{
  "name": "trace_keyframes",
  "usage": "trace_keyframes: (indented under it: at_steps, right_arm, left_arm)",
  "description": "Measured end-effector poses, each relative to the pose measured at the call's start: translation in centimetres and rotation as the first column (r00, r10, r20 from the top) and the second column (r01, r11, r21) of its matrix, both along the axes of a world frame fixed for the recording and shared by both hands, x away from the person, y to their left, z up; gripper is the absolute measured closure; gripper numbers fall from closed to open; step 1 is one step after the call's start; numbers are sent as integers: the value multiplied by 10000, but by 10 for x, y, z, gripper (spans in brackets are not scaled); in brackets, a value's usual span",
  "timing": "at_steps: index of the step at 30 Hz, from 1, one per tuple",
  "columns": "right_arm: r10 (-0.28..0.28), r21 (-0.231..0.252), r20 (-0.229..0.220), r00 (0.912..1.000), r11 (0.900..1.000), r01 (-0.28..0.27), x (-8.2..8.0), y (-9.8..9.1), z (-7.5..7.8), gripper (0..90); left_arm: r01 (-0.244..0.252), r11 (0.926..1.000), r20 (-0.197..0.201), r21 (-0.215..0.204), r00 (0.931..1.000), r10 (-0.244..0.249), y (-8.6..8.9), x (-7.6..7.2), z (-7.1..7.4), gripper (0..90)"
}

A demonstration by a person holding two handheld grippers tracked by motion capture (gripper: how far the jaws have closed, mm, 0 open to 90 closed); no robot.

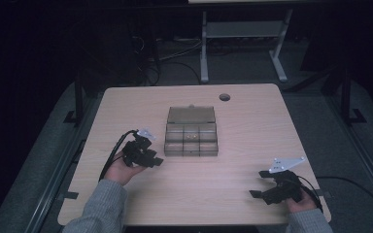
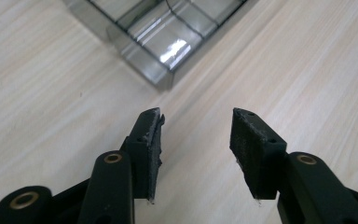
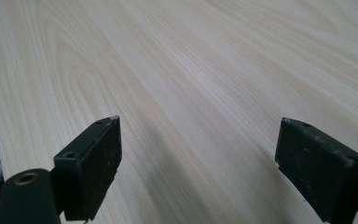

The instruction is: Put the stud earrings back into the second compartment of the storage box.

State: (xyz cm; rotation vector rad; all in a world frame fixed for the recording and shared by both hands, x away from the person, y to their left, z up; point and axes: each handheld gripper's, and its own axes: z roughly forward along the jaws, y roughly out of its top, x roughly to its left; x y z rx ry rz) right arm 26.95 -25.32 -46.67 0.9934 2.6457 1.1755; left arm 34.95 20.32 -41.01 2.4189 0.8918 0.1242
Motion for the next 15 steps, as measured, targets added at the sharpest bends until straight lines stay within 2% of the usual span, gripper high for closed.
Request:
trace_keyframes:
  at_steps: [5,7,9,10,12,13,15]
  right_arm:
    - [-151,124,63,9999,9998,151,0,-3,1,145]
    - [-181,153,91,9998,9997,180,-1,-4,1,145]
    - [-196,142,83,9998,9997,195,-1,-4,1,145]
    - [-188,140,94,9998,9997,187,-1,-4,1,145]
    - [-174,124,100,9998,9998,172,-1,-4,1,145]
    - [-160,85,98,9998,9998,159,0,-3,2,145]
    - [-144,68,96,9999,9999,143,0,-2,1,145]
  left_arm:
    - [-170,9997,113,-169,9998,172,12,-14,-6,501]
    - [-426,9988,182,-234,9989,430,19,-22,-11,486]
    - [-726,9962,285,-484,9969,740,29,-31,-18,472]
    - [-822,9954,376,-484,9958,841,33,-35,-21,464]
    - [-904,9958,453,-172,9948,911,42,-44,-25,449]
    - [-859,9962,673,-153,9940,868,46,-47,-25,435]
    - [-1041,9938,741,-387,9915,1067,51,-51,-25,414]
